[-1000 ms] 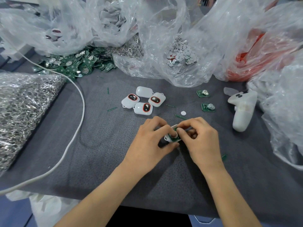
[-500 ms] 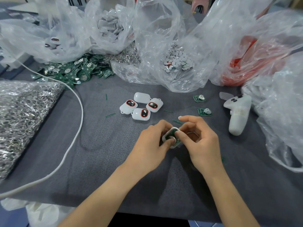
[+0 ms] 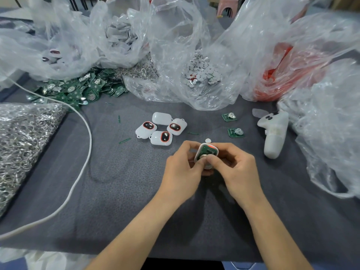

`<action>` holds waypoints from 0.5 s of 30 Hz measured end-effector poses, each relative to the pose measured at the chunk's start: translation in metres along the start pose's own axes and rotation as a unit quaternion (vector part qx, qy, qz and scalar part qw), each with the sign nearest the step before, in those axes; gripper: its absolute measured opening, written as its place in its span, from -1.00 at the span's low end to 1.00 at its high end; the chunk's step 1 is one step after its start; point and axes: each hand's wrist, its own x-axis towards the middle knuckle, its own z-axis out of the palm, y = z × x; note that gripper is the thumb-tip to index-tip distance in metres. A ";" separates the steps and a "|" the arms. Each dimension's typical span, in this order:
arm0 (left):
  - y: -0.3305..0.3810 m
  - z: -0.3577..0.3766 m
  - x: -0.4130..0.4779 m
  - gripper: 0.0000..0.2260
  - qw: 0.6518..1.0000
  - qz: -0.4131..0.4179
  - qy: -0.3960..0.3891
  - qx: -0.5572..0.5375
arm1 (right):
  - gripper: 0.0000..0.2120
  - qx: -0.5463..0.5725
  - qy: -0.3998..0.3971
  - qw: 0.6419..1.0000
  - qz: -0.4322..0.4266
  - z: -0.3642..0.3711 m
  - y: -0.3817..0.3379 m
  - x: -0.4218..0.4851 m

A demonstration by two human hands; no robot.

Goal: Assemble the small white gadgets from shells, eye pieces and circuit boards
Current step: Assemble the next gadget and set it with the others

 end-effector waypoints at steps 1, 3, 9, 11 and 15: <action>-0.001 0.000 0.000 -0.81 1.000 0.008 -0.002 0.001 | -0.81 0.008 0.006 1.000 0.001 0.000 0.000 0.000; -0.004 -0.002 -0.001 -0.83 0.999 0.032 -0.006 0.006 | -0.83 0.032 0.011 0.999 0.011 0.000 -0.002 -0.001; -0.005 -0.004 -0.003 -0.85 0.999 0.032 -0.018 -0.005 | -0.85 0.059 0.018 0.997 0.042 0.000 0.000 -0.001; -0.005 -0.003 -0.004 -0.84 0.999 0.022 -0.024 -0.006 | -0.86 0.071 0.025 0.996 0.053 0.001 0.000 0.000; -0.003 -0.005 -0.006 -0.84 0.999 0.018 -0.043 0.000 | -0.89 0.069 0.024 0.995 0.069 0.002 0.001 0.002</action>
